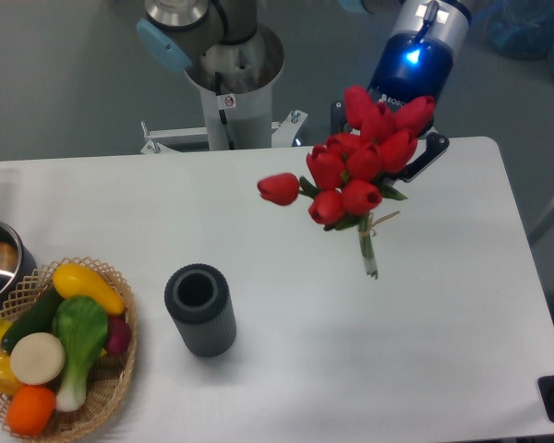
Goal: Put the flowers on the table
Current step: 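Swing the held red tulip bouquet so the blooms hang below the gripper, then lower the tulip bouquet toward the table surface beside the black vase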
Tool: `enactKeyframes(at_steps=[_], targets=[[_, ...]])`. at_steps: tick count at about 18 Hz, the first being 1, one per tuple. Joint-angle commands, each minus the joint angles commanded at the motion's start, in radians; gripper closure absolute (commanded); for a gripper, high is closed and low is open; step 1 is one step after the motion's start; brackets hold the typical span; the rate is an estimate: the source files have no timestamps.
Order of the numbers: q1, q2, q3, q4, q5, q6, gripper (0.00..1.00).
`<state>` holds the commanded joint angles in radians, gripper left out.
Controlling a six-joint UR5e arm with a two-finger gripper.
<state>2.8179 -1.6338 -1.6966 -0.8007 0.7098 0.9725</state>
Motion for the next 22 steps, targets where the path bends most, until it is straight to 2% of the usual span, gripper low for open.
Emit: enactKeyframes(at_steps=[4,8,13,16,18,22], targets=[[-0.047,0.005,-0.011,-0.006,0.198,0.003,0.72],[-0.103,-0.031,-0.011,-0.006,0.344,0.012,0.72],[-0.137,-0.055,-0.035,-0.028,0.456,0.021,0.71],[-0.159,-0.066,-0.072,-0.032,0.532,0.075,0.71],[-0.178,-0.083,-0.078,-0.054,0.577,0.083,0.71],[-0.196,-0.133,-0.077,-0.075,0.589,0.087,0.71]])
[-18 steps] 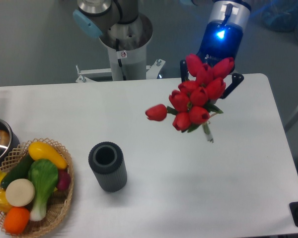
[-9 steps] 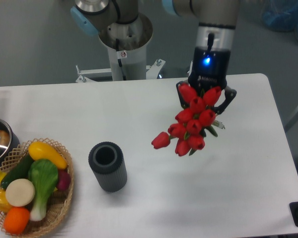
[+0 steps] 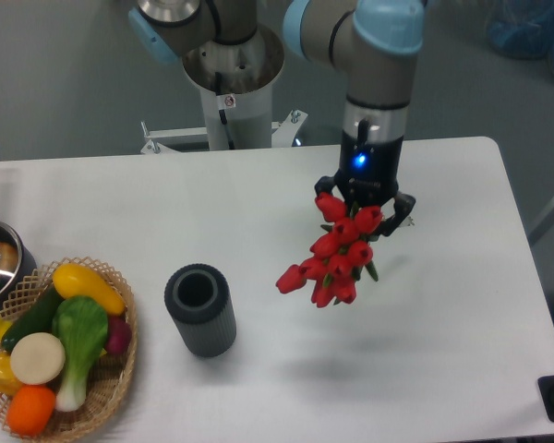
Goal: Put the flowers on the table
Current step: 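Lower the tulip bouquet toward the table surface beside the black vase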
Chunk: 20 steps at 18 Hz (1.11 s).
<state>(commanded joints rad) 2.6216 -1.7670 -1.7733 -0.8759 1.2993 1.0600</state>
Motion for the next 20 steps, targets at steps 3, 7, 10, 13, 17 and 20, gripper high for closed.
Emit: enactKeyframes(at_steps=[3,7,10,13,17,20], targets=[[-0.012,-0.043,-0.002,-0.002,-0.002,0.002,0.71],[-0.037,-0.1,-0.002,-0.005,-0.002,-0.003,0.71],[-0.04,-0.138,-0.002,-0.008,0.014,-0.003,0.71],[-0.046,-0.167,0.012,-0.006,0.04,0.0,0.71],[-0.049,-0.216,0.061,-0.003,0.041,0.0,0.71],[-0.049,-0.25,0.087,0.0,0.043,-0.002,0.71]])
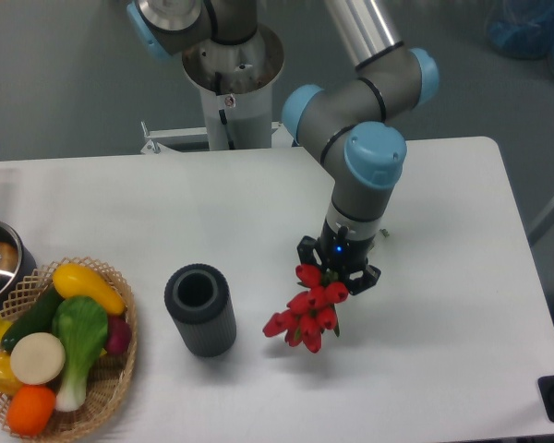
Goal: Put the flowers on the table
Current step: 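Lower the tulip bouquet toward the table surface beside the black vase, then open the gripper to release the tulips and lift away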
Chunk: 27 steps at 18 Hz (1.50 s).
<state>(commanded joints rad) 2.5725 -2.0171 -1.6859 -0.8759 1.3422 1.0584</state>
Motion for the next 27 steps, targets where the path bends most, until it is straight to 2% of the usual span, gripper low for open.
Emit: enactKeyframes(at_steps=[4,6,9,14,16,17,18,21,22,27], targets=[[0.0,-0.032,0.008,0.008,0.002,0.017,0.71],[0.0,-0.055,0.014,0.023,0.037,0.075,0.71],[0.0,-0.064,0.014,0.038,0.054,0.089,0.71],[0.0,-0.1,0.063,0.04,0.052,0.086,0.69],[0.0,-0.103,0.072,0.04,0.052,0.089,0.55],[-0.002,-0.101,0.074,0.04,0.052,0.09,0.42],[0.0,-0.101,0.08,0.041,0.052,0.091,0.24],[0.005,-0.103,0.11,0.041,0.054,0.091,0.03],[0.008,-0.1,0.117,0.04,0.054,0.087,0.0],[0.021,-0.095,0.132,0.069,0.054,0.08,0.0]])
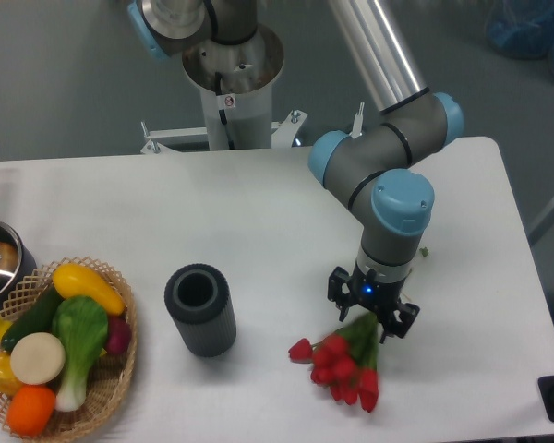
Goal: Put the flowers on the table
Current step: 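Open the gripper to release the tulips and lift away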
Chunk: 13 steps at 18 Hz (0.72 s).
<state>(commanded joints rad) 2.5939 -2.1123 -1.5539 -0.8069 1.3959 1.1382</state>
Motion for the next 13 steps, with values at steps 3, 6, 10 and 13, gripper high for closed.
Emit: enactKeyframes(at_steps=[3,6,10,13], targets=[[0.015,0.009,0.0,0.002,-0.002,-0.017,0.0],[0.032,0.025,0.011,0.002,0.017,-0.035,0.0],[0.037,0.048,0.038,-0.002,0.032,-0.028,0.0],[0.044,0.06,0.037,-0.002,0.032,-0.023,0.0]])
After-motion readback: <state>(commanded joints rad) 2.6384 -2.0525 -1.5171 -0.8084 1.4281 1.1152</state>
